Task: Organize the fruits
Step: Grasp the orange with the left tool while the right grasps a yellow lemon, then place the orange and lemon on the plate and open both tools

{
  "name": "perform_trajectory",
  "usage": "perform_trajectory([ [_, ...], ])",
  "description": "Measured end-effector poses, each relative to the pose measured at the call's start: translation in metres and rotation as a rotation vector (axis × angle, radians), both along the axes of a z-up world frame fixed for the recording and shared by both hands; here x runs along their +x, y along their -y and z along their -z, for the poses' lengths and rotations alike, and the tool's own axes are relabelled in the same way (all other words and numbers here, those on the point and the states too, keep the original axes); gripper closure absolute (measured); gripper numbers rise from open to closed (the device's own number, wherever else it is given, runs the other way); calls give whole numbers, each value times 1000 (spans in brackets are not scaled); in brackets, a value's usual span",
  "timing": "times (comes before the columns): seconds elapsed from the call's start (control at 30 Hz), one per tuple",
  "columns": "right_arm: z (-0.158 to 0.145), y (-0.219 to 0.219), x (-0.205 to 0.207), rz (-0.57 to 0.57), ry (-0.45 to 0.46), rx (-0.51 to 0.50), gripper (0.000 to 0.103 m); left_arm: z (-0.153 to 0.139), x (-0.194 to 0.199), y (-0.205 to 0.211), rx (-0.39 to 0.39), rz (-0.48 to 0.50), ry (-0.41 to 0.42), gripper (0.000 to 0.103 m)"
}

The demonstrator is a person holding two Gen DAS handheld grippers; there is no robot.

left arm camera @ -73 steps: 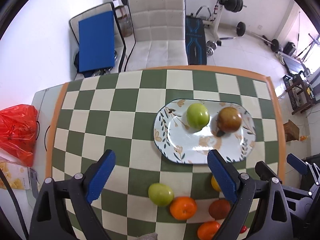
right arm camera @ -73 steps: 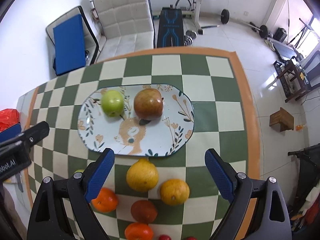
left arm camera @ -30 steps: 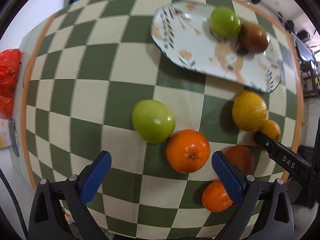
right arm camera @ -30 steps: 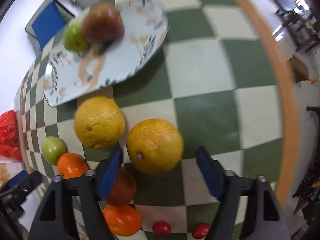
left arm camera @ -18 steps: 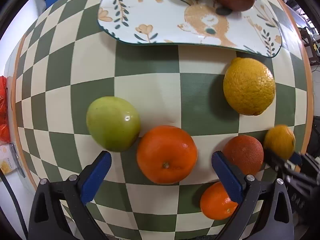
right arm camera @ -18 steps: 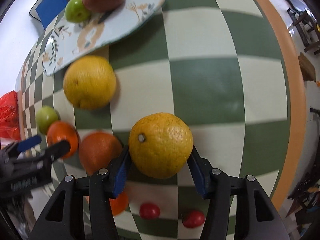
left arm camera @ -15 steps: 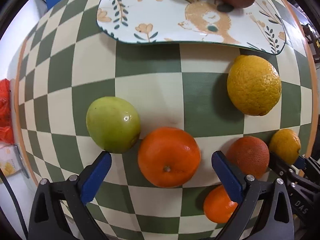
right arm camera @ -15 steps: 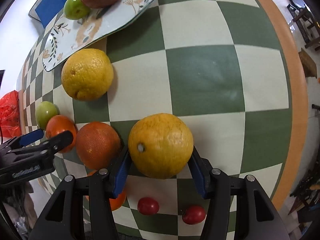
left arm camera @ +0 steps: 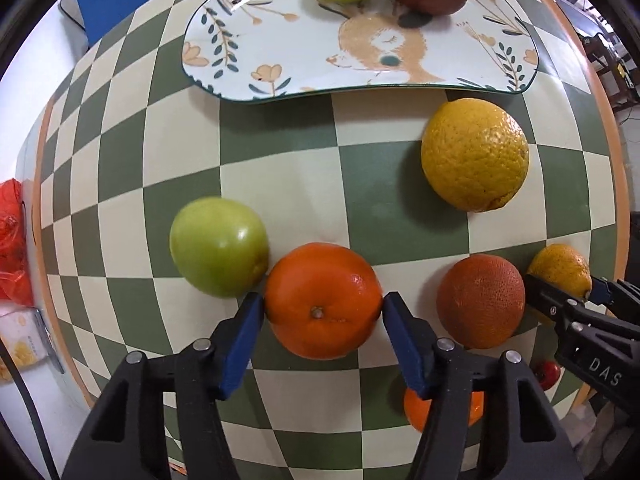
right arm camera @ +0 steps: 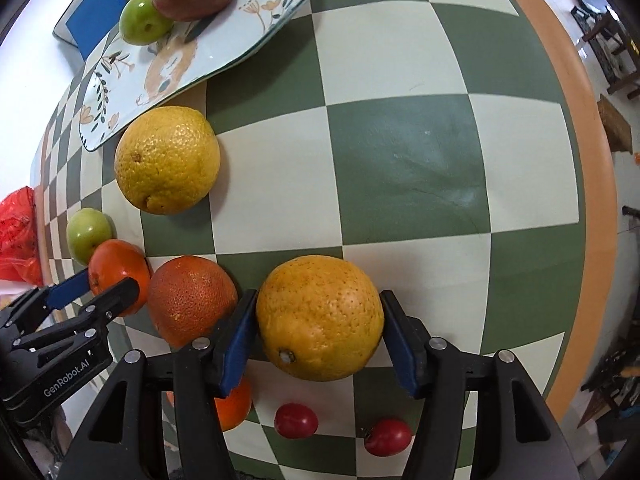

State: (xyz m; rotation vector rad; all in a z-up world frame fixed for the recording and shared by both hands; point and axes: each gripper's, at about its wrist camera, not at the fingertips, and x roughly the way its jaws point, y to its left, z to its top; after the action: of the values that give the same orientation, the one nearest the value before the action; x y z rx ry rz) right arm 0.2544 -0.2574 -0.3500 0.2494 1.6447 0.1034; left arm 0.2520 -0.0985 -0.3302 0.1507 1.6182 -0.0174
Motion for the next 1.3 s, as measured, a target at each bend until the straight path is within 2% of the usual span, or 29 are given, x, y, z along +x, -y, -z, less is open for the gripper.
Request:
perform_trajectory([
  [0.1, -2, -5, -2, -15, 0, -13, 41, 2, 2, 7, 14, 2, -8, 42],
  [0.23, -4, -18, 3, -21, -9, -16, 41, 11, 4, 5, -13, -25, -27, 42],
  [0.53, 3, -26, 9, -43, -19, -25, 42, 7, -4, 3, -20, -23, -10, 43],
  [0.6, 4, -25, 7, -38, -20, -24, 42, -3, 12, -21, -35, -39, -12, 43],
  [0.73, -2, -14, 6, -2, -15, -6, 42, -40, 11, -33, -96, -56, 34, 43],
  [0.8, -19, -11, 9, 24, 14, 27, 43, -62, 17, -38, -125, -59, 64, 43],
  [0.9, -53, -5, 24, 36, 89, 61, 43, -96, 39, -53, -164, -69, 113, 43],
  [1.03, -79, -22, 77, 24, 161, 87, 43, -114, 111, -63, -182, -87, 143, 43],
  [1.17, -64, -49, 133, -30, 161, 39, 43, -89, 176, -79, -174, -117, 99, 43],
  [1.3, -43, -66, 165, -71, 133, -6, 42, -60, 212, -90, -147, -140, 49, 43],
])
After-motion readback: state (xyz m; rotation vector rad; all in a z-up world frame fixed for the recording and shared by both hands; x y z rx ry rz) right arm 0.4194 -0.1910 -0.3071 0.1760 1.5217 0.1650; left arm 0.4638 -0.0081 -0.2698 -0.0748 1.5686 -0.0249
